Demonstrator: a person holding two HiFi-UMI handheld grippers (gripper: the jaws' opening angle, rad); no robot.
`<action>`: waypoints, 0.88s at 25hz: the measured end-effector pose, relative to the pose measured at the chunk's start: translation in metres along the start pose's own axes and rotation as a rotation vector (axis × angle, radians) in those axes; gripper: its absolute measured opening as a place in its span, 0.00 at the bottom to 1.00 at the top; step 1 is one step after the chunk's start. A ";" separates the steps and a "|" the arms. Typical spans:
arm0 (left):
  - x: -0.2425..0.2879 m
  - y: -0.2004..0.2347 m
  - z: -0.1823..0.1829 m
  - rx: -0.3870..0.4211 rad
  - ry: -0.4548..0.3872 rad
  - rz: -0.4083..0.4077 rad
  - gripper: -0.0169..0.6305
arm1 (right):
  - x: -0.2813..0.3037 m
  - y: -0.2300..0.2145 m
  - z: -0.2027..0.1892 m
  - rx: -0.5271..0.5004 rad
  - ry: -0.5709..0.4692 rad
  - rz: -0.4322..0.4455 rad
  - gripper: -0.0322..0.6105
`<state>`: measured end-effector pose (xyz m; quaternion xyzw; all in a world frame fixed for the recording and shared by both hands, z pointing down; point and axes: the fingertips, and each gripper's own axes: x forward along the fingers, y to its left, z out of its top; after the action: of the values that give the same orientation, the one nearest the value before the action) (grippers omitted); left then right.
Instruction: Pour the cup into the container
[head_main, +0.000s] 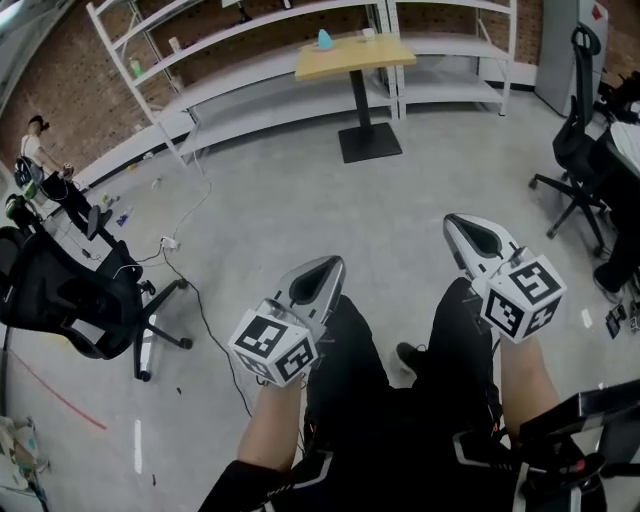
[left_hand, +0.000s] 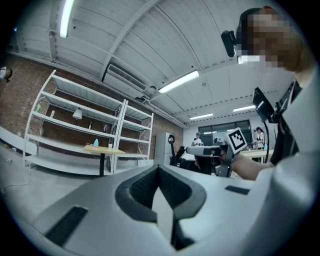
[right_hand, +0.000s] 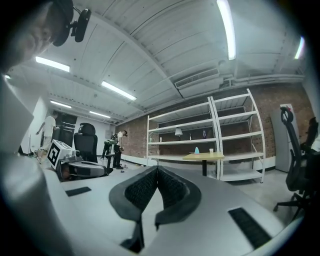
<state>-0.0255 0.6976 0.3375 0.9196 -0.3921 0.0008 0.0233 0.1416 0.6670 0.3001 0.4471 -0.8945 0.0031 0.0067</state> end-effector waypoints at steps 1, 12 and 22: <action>0.012 0.011 0.002 0.001 -0.001 -0.006 0.01 | 0.012 -0.009 0.001 0.004 -0.001 -0.003 0.05; 0.154 0.133 0.006 -0.015 0.025 -0.024 0.01 | 0.152 -0.119 -0.013 0.066 0.004 -0.016 0.05; 0.233 0.256 0.022 0.011 0.012 0.037 0.01 | 0.303 -0.185 0.002 0.029 -0.029 0.057 0.05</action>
<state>-0.0494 0.3519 0.3310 0.9122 -0.4091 0.0091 0.0207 0.1077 0.3132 0.3023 0.4213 -0.9068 0.0100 -0.0128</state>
